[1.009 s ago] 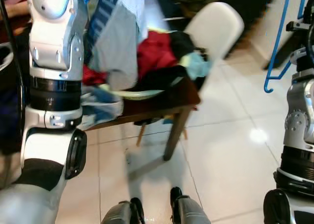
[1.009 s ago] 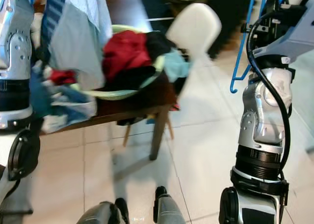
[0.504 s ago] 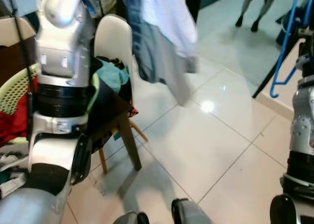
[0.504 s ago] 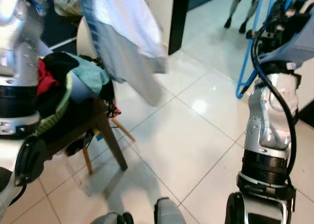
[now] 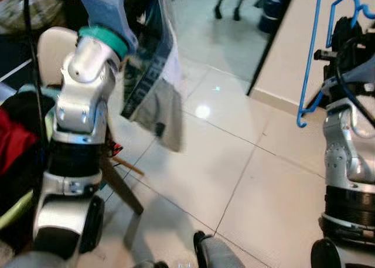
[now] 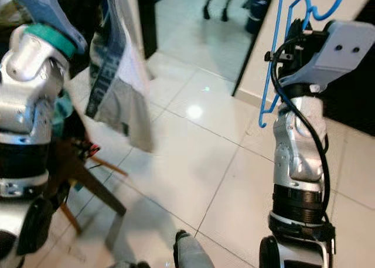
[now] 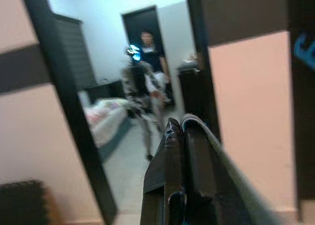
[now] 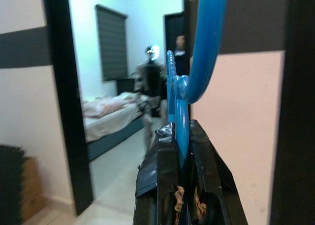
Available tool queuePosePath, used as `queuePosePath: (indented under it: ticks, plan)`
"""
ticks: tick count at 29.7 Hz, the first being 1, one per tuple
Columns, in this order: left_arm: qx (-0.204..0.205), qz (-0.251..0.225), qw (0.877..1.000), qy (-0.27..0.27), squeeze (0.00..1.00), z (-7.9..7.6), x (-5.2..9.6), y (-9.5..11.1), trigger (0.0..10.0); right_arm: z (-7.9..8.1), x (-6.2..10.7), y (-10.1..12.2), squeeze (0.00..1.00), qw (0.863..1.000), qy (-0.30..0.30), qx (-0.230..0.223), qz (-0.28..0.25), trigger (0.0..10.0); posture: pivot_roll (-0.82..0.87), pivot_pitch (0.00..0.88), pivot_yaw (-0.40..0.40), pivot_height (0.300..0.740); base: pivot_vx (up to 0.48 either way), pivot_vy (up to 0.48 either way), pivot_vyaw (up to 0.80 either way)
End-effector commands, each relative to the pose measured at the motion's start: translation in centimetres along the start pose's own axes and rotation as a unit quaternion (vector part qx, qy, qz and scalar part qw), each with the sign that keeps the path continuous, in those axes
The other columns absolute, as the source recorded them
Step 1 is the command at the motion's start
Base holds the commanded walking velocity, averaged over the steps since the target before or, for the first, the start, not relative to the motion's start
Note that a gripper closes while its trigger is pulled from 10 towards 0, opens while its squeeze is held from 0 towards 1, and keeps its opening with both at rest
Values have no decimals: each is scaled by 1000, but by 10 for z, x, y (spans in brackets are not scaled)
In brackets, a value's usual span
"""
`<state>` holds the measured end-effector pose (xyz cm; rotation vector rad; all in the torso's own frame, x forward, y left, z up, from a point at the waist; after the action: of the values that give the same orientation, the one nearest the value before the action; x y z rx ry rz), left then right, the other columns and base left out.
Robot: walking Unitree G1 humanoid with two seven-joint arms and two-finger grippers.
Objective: Hang hanger
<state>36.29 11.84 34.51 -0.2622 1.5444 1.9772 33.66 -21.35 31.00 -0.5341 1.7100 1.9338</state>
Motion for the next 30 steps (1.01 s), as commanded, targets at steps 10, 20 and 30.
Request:
queuePosePath:
  ticks: [10,20,30]
  plan:
    - [25,81,996,-15,0,-15,36,-39,10000,40,32,-43,0,995,45,-45,82,10000,-57,92,37,740,0,0,-800]
    - [9,112,993,-25,0,-17,67,-54,10000,50,42,-61,0,990,56,-58,115,10000,-42,86,30,740,0,0,-800]
    - [13,114,993,-35,0,-17,64,-56,10000,44,35,-54,0,993,47,-48,101,10000,-54,73,42,740,0,0,-800]
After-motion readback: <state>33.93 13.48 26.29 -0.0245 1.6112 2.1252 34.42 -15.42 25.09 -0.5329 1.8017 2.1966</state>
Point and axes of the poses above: a point about 5 cm out from each wrist's last joint towards the gripper, its own x axis pointing back from the gripper into the wrist, its own y axis along the axis of the wrist's last joint, z = x × y, the point moved 3 cm from there along -x, pointing out of the wrist towards the gripper, and after that the axes turned 4 degrees about -x, right-handed, at the moved point
